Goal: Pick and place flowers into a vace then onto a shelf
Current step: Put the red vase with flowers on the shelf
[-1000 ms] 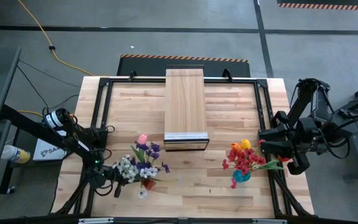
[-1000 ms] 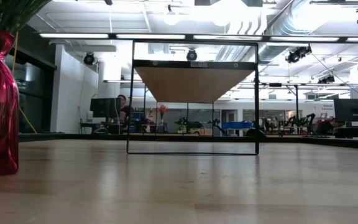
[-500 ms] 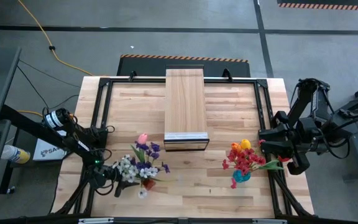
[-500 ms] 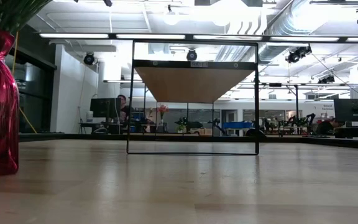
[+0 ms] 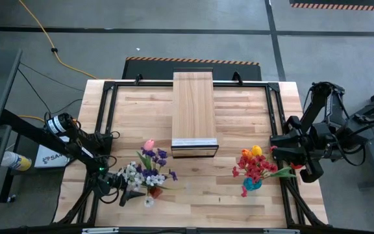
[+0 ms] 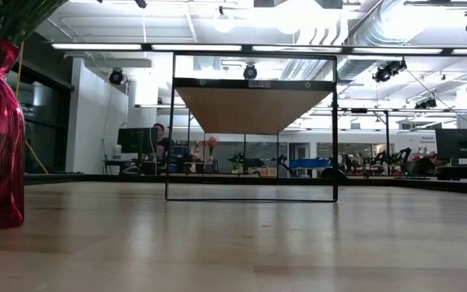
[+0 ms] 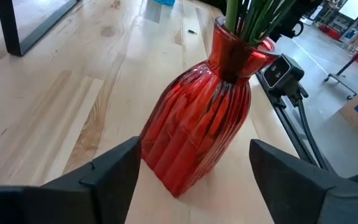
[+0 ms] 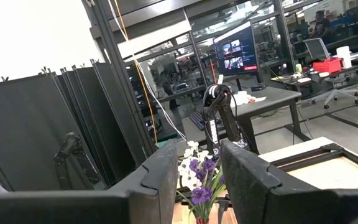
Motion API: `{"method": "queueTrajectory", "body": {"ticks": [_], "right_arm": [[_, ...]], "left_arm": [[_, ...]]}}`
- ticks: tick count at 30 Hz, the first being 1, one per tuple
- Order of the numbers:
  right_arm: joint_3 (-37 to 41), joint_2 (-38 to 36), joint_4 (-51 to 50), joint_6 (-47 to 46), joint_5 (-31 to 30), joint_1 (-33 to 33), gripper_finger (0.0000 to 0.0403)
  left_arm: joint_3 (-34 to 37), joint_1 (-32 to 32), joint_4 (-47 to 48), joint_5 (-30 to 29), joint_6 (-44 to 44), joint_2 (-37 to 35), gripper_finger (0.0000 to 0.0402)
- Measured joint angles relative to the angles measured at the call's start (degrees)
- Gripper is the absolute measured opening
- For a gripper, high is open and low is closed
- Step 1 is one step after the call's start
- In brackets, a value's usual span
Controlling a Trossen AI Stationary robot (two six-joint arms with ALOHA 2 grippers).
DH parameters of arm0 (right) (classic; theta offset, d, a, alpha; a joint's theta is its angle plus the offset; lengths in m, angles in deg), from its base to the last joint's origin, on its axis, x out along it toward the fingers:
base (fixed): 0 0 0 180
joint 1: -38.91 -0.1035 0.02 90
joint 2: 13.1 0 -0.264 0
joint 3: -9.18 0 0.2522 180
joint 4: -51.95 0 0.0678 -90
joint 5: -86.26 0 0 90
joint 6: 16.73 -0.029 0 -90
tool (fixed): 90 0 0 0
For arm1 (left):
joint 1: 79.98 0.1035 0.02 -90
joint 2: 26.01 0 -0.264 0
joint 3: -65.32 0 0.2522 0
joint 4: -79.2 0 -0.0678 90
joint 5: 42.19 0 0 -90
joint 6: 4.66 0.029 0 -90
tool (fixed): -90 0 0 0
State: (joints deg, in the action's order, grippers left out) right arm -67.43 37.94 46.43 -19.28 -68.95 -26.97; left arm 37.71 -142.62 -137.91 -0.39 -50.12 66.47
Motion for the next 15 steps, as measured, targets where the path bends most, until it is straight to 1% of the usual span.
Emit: {"method": "queueTrajectory", "body": {"ticks": [15], "right_arm": [[0.0,0.0,-0.3,0.0,0.0,0.0,0.0114]], "left_arm": [[0.0,0.0,-0.6,0.1,0.1,0.0,0.0337]]}}
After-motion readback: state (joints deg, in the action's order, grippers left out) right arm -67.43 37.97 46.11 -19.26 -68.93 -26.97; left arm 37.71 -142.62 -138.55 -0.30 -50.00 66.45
